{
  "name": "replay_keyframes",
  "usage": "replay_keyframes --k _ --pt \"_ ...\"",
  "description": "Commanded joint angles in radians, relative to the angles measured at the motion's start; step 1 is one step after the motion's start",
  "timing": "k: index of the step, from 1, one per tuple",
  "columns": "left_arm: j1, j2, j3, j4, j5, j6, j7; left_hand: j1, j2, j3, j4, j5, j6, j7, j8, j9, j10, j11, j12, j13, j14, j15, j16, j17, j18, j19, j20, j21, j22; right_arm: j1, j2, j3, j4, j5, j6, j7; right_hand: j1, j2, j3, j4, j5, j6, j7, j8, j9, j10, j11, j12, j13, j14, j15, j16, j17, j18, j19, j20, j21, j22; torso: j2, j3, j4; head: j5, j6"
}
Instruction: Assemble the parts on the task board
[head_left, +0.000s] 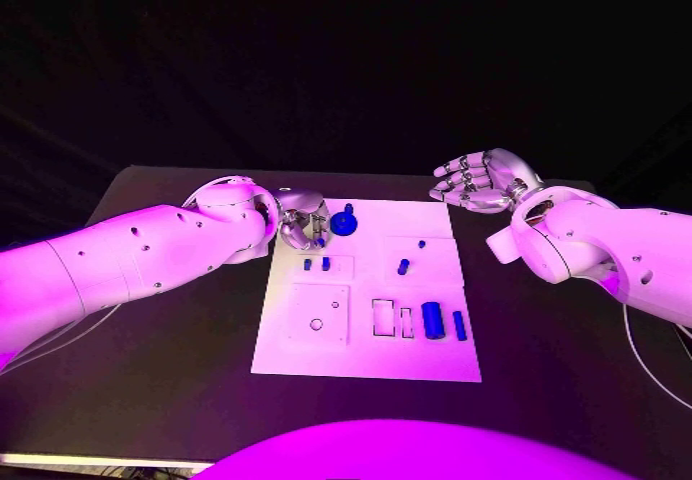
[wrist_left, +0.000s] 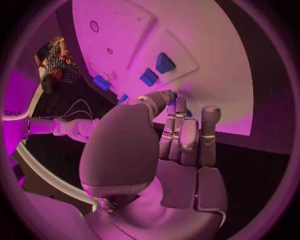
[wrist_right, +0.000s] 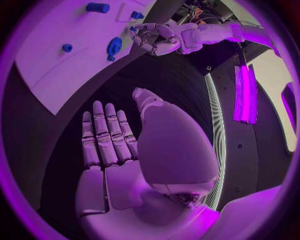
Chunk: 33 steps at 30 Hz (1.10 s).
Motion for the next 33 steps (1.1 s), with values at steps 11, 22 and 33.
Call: replay_keyframes --k 11,22,33 --pt "-0.001 0.008 -0.001 -0.007 0.003 0.027 0.002 -0.008 -0.001 -0.003 -0.002 -0.005 0.009 0.0 -0.003 0.001 0.007 -0.001 -0.005 -0.001 -0.003 0.004 0.001 -0.005 -0.009 -0.006 0.002 -0.009 -0.004 -0.001 0.0 0.0 0.002 -0.009 0.012 0.013 0.002 0.008 0.0 0.003 0.007 0.006 0.083 -0.002 -0.002 0.003 0.001 -0.006 -0.001 -0.004 0.0 -0.006 -0.001 -0.003 -0.007 -0.002 -0.003 -0.001 0.0 0.0002 0.0 -0.002 0.0" --pt "-0.007 0.02 -0.006 -0.028 -0.017 0.028 0.001 -0.007 -0.001 -0.002 -0.004 -0.007 0.006 0.001 -0.008 0.001 0.007 0.0 -0.01 -0.002 -0.003 0.005 0.0 -0.005 -0.009 -0.005 0.002 -0.008 -0.003 -0.001 -0.001 0.0 0.003 -0.009 0.013 0.013 0.002 0.008 0.0 0.003 0.007 0.006 0.083 -0.002 -0.002 0.003 0.001 -0.006 -0.001 -0.004 0.0 -0.006 -0.002 -0.003 -0.007 -0.002 -0.003 -0.002 0.0 -0.0001 0.0002 -0.003 -0.002" --pt "-0.012 0.016 -0.007 -0.023 -0.031 0.029 0.008 -0.007 -0.002 -0.002 -0.005 -0.008 0.007 0.002 -0.008 0.001 0.008 0.0 -0.012 -0.001 -0.004 0.005 0.0 -0.008 -0.009 -0.006 0.002 -0.01 -0.004 -0.001 0.0 0.0 0.002 -0.009 0.012 0.013 0.002 0.008 0.0 0.003 0.007 0.006 0.083 -0.002 -0.002 0.003 0.001 -0.006 -0.001 -0.004 0.0 -0.006 -0.002 -0.003 -0.007 -0.002 -0.003 -0.002 -0.001 -0.0009 0.0018 -0.004 -0.002"
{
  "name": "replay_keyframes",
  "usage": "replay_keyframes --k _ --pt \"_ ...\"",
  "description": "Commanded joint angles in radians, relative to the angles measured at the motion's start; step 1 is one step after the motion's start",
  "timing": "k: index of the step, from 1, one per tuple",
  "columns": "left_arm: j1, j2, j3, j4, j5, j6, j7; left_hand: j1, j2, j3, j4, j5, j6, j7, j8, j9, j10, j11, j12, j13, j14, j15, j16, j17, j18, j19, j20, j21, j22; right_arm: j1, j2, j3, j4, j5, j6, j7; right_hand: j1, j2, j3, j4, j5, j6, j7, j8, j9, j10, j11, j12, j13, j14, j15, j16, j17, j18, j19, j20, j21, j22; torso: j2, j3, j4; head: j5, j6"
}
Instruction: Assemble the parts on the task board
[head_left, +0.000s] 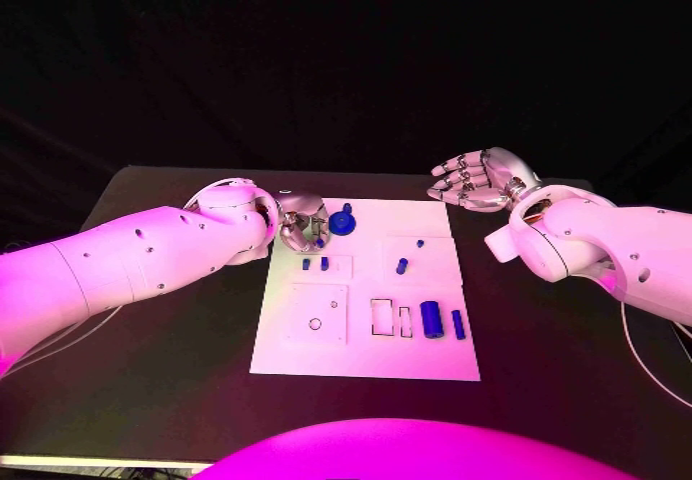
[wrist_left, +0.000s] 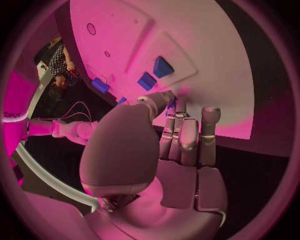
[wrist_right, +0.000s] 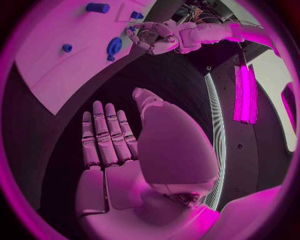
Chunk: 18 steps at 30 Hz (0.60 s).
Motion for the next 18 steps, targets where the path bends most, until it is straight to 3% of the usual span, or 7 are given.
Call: replay_keyframes --k 1,4,13,18 --pt "-0.006 -0.002 -0.003 0.002 -0.019 0.02 0.006 -0.007 -0.002 -0.002 -0.005 -0.005 0.008 -0.001 0.0 0.001 0.008 0.0 -0.004 -0.001 -0.004 0.005 0.0 -0.001 -0.009 -0.006 0.002 -0.006 -0.001 0.0 0.001 0.0 0.001 -0.009 0.011 0.012 0.002 0.008 0.0 0.003 0.003 0.006 0.083 -0.002 -0.001 0.003 0.001 -0.006 -0.001 -0.004 0.0 -0.006 -0.001 -0.003 -0.007 -0.002 -0.003 -0.001 0.0 0.0002 0.0006 0.002 0.0" --pt "-0.007 -0.002 -0.003 0.003 -0.016 0.019 0.007 -0.008 -0.003 -0.003 -0.005 -0.006 0.008 0.0 -0.001 0.001 0.009 0.0 -0.006 0.0 -0.005 0.005 -0.001 -0.002 -0.009 -0.007 0.002 -0.007 -0.002 -0.001 0.001 0.0 0.0 -0.01 0.011 0.012 0.002 0.008 0.0 0.003 0.003 0.006 0.083 -0.002 -0.001 0.003 0.001 -0.006 -0.001 -0.004 0.0 -0.006 -0.001 -0.003 -0.007 -0.002 -0.003 -0.001 -0.001 0.0006 -0.0003 0.004 0.001" --pt "-0.008 -0.005 -0.003 0.004 -0.008 0.011 0.01 -0.018 -0.02 0.0 -0.012 -0.007 -0.074 0.011 -0.085 -0.025 0.033 0.0 -0.045 0.008 -0.008 0.006 -0.002 -0.008 -0.008 -0.008 0.004 -0.018 -0.008 -0.001 0.003 0.0 -0.005 -0.011 0.01 0.01 0.001 0.008 0.0 0.004 0.003 0.006 0.083 -0.003 -0.002 0.003 0.001 -0.007 -0.001 -0.004 0.0 -0.006 -0.003 -0.003 -0.007 -0.002 -0.003 -0.002 0.0 0.0011 -0.0013 0.006 0.004" --pt "-0.008 -0.006 -0.003 0.003 -0.006 0.009 0.008 -0.02 -0.024 0.001 -0.011 -0.007 -0.095 0.01 -0.105 -0.033 0.037 0.0 -0.055 0.011 -0.01 0.006 -0.003 -0.012 -0.007 -0.008 0.003 -0.021 -0.01 -0.001 0.002 0.0 -0.009 -0.012 0.01 0.007 0.001 0.008 0.0 0.004 0.003 0.006 0.083 -0.003 -0.002 0.003 0.001 -0.007 -0.001 -0.004 0.0 -0.006 -0.003 -0.003 -0.007 -0.002 -0.003 -0.002 0.0 0.0007 -0.0003 0.006 0.005"
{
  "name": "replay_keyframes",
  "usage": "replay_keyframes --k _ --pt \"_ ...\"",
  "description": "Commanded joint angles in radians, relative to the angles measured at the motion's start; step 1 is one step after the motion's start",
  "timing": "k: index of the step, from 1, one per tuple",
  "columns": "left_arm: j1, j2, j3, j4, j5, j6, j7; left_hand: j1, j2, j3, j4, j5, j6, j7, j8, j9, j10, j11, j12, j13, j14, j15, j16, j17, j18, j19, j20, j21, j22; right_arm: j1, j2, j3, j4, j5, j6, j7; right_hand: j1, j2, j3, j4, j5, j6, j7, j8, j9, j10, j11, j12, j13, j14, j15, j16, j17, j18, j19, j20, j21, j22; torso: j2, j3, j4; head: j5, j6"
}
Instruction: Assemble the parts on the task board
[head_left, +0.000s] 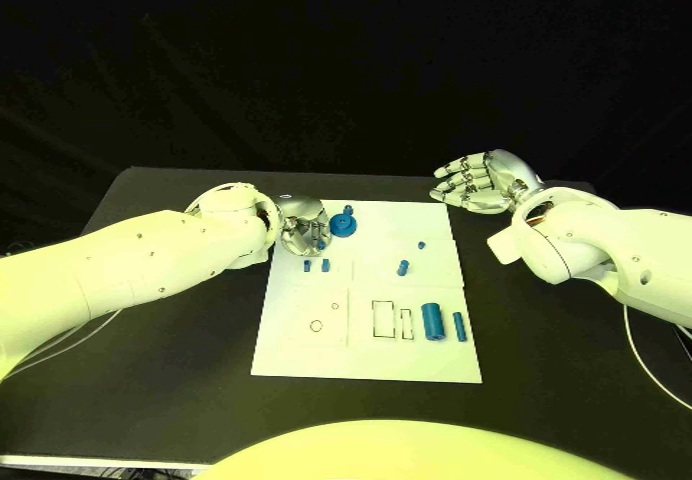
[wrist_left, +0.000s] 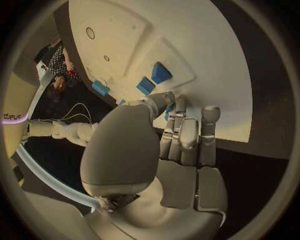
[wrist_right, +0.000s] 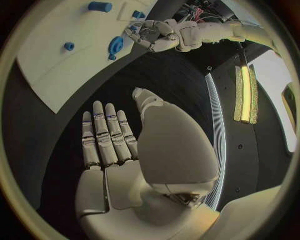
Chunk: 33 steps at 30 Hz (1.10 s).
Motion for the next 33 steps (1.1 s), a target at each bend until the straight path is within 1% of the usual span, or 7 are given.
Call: replay_keyframes --k 1,14,19,26,28,31,33 --pt "-0.001 -0.001 0.0 0.001 -0.001 0.01 0.005 -0.005 -0.009 0.0 -0.006 -0.003 -0.012 -0.002 -0.011 -0.004 0.009 0.0 -0.007 0.002 -0.006 0.002 -0.003 -0.002 -0.007 -0.006 0.001 -0.006 -0.002 -0.001 0.0 0.0 -0.002 -0.013 0.011 0.006 0.001 0.008 0.0 0.004 0.003 0.006 0.083 -0.003 -0.001 0.003 0.001 -0.007 -0.001 -0.004 0.0 -0.006 -0.001 -0.003 -0.007 -0.002 -0.003 -0.001 0.001 -0.0001 0.0004 0.0 0.0" --pt "-0.001 -0.012 0.001 -0.006 0.0 0.005 -0.005 -0.011 -0.019 -0.006 -0.002 -0.001 -0.059 -0.01 -0.05 -0.024 0.015 -0.001 -0.028 0.007 -0.011 0.002 -0.005 -0.011 -0.006 -0.01 0.0 -0.016 -0.01 -0.001 -0.002 0.0 -0.006 -0.049 0.03 -0.011 -0.001 0.003 -0.004 0.004 0.002 0.003 0.085 -0.005 -0.004 -0.002 0.003 -0.01 -0.002 -0.01 0.002 -0.011 -0.007 -0.004 -0.009 -0.002 -0.003 -0.004 0.001 -0.0006 -0.0008 -0.001 0.001" --pt "-0.002 -0.027 0.002 -0.004 0.001 -0.003 -0.006 -0.011 -0.02 -0.007 -0.003 -0.001 -0.062 -0.01 -0.053 -0.025 0.013 0.0 -0.031 0.008 -0.017 0.002 -0.008 -0.023 -0.004 -0.019 0.0 -0.023 -0.019 -0.001 -0.003 0.0 -0.02 -0.108 0.065 -0.018 0.033 0.003 0.015 -0.026 -0.022 0.028 0.069 0.006 -0.008 -0.002 -0.01 -0.015 -0.001 0.064 -0.019 0.027 -0.007 0.012 0.127 -0.006 0.034 0.017 0.0 -0.001 -0.0001 -0.002 0.004" --pt "-0.001 -0.071 0.022 0.007 0.067 -0.044 0.002 -0.007 -0.021 -0.012 0.002 0.002 -0.068 -0.006 -0.069 -0.037 -0.054 0.03 -0.084 -0.002 -0.094 0.026 -0.05 -0.143 0.01 -0.086 0.014 -0.083 -0.084 -0.001 -0.001 0.0 -0.052 -0.305 0.154 -0.036 0.057 -0.028 0.146 -0.074 -0.062 0.119 0.026 0.006 -0.024 0.088 -0.055 -0.029 -0.003 0.215 -0.076 0.093 0.024 0.015 0.307 -0.061 0.111 0.021 -0.001 -0.0002 -0.0004 -0.008 0.011" --pt "0.0 -0.089 0.033 0.01 0.144 -0.075 0.01 0.0 -0.02 -0.003 0.002 0.004 -0.053 0.009 -0.066 -0.039 -0.074 0.043 -0.105 -0.009 -0.17 0.036 -0.097 -0.264 0.024 -0.143 0.023 -0.131 -0.139 -0.001 0.002 0.0 -0.062 -0.393 0.183 -0.046 0.058 -0.038 0.184 -0.088 -0.063 0.142 0.018 0.004 -0.028 0.117 -0.064 -0.045 -0.003 0.25 -0.09 0.108 0.038 0.014 0.338 -0.076 0.127 0.024 -0.001 0.0003 -0.001 -0.013 0.015" --pt "0.002 -0.122 0.047 0.018 0.324 -0.138 0.04 0.003 -0.013 0.005 0.002 0.004 -0.021 0.029 -0.05 -0.036 -0.056 0.041 -0.095 -0.005 -0.166 0.035 -0.102 -0.266 0.022 -0.124 0.025 -0.119 -0.124 -0.002 0.01 0.0 -0.074 -0.524 0.217 -0.062 0.046 -0.04 0.195 -0.134 -0.069 0.194 -0.004 -0.002 -0.035 0.194 -0.097 -0.093 -0.004 0.393 -0.14 0.188 0.101 0.01 0.457 -0.135 0.235 0.085 0.0 0.0008 -0.0013 -0.023 0.021" --pt "0.003 -0.141 0.052 0.026 0.454 -0.166 0.071 -0.002 -0.014 0.005 0.004 0.004 -0.002 0.033 -0.038 -0.034 -0.051 0.044 -0.088 -0.002 -0.194 0.037 -0.125 -0.317 0.028 -0.149 0.026 -0.142 -0.152 -0.004 0.016 0.0 -0.079 -0.592 0.233 -0.073 0.038 -0.035 0.191 -0.152 -0.07 0.206 -0.007 -0.013 -0.041 0.219 -0.1 -0.121 -0.003 0.424 -0.15 0.207 0.125 0.008 0.463 -0.15 0.276 0.117 0.001 0.001 -0.0018 -0.029 0.023"
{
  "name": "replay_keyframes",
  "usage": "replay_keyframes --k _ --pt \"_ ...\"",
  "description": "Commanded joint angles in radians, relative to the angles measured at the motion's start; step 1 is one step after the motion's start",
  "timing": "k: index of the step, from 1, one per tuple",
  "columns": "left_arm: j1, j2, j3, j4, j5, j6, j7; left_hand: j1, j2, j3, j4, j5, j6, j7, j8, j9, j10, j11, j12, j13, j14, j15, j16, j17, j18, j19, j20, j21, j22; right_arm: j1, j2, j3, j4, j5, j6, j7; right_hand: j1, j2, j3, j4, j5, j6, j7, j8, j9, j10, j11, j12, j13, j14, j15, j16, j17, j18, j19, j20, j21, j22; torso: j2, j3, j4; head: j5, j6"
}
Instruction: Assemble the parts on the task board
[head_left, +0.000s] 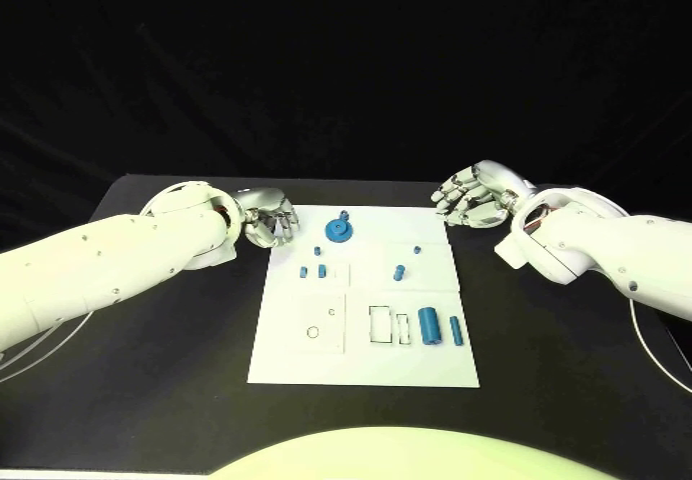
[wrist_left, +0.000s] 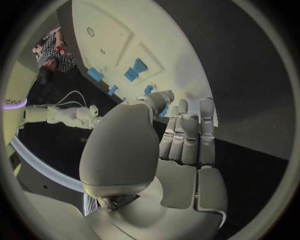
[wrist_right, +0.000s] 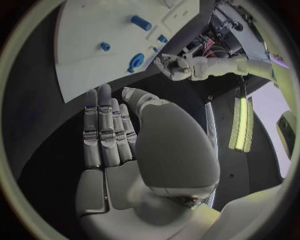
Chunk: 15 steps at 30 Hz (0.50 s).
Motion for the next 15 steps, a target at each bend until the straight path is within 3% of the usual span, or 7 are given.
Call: replay_keyframes --k 1,3,7,12,15 --pt "0.002 -0.025 0.005 0.015 0.369 -0.11 0.083 0.001 0.0 0.004 0.002 0.004 0.018 0.008 0.012 0.003 0.0 0.004 0.005 0.004 -0.052 0.004 -0.043 -0.085 0.014 -0.031 0.002 -0.033 -0.035 -0.005 0.01 0.0 -0.008 -0.276 0.102 -0.037 -0.016 0.005 -0.008 -0.025 -0.004 0.02 -0.009 -0.014 -0.008 0.039 -0.009 -0.035 0.0 0.054 -0.017 0.037 0.037 0.008 0.022 -0.022 0.065 0.049 0.002 0.0011 -0.0009 -0.013 0.006" --pt "0.003 -0.048 0.008 0.03 0.555 -0.11 0.138 0.003 0.003 0.006 -0.001 0.004 0.016 0.014 0.015 0.001 -0.012 0.01 0.006 0.006 -0.108 0.008 -0.093 -0.171 0.014 -0.042 0.006 -0.048 -0.043 -0.011 0.018 0.0 -0.013 -0.349 0.115 -0.051 -0.03 0.009 -0.016 -0.04 -0.006 0.039 -0.015 -0.024 -0.014 0.068 -0.016 -0.065 0.001 0.091 -0.025 0.078 0.074 0.006 0.027 -0.039 0.125 0.097 0.002 0.0009 -0.0008 -0.022 0.009" --pt "0.003 -0.088 0.011 0.076 0.866 -0.075 0.242 0.002 0.009 -0.001 -0.003 0.003 -0.001 0.02 0.014 -0.004 -0.031 0.016 0.013 0.009 -0.131 0.013 -0.138 -0.194 0.014 -0.056 0.01 -0.075 -0.058 -0.027 0.034 0.0 -0.02 -0.475 0.123 -0.083 -0.062 0.006 -0.014 -0.063 -0.008 0.063 -0.022 -0.055 -0.029 0.108 -0.024 -0.125 0.003 0.139 -0.033 0.221 0.181 0.008 0.027 -0.057 0.248 0.202 0.005 -0.0013 0.0015 -0.03 0.014" --pt "0.002 -0.115 0.012 0.127 1.019 -0.045 0.299 0.001 0.011 -0.006 -0.004 0.003 -0.004 0.02 0.014 -0.005 -0.029 0.016 0.018 0.011 -0.131 0.013 -0.143 -0.197 0.015 -0.056 0.011 -0.08 -0.061 -0.042 0.049 0.0 -0.023 -0.553 0.101 -0.107 -0.082 0.0 0.002 -0.069 -0.009 0.076 -0.024 -0.071 -0.033 0.112 -0.024 -0.16 0.004 0.143 -0.033 0.359 0.264 0.01 0.034 -0.058 0.312 0.26 0.004 -0.002 0.0029 -0.036 0.014" --pt "0.002 -0.126 0.012 0.153 1.069 -0.032 0.319 -0.001 0.013 -0.009 -0.003 0.003 -0.004 0.02 0.016 -0.005 -0.027 0.015 0.021 0.012 -0.13 0.013 -0.145 -0.198 0.015 -0.056 0.011 -0.082 -0.063 -0.049 0.059 -0.001 -0.024 -0.579 0.089 -0.117 -0.092 -0.006 0.015 -0.073 -0.008 0.08 -0.024 -0.079 -0.032 0.105 -0.021 -0.171 0.004 0.149 -0.031 0.516 0.37 0.01 0.043 -0.057 0.351 0.296 0.003 -0.0019 0.0025 -0.036 0.013"
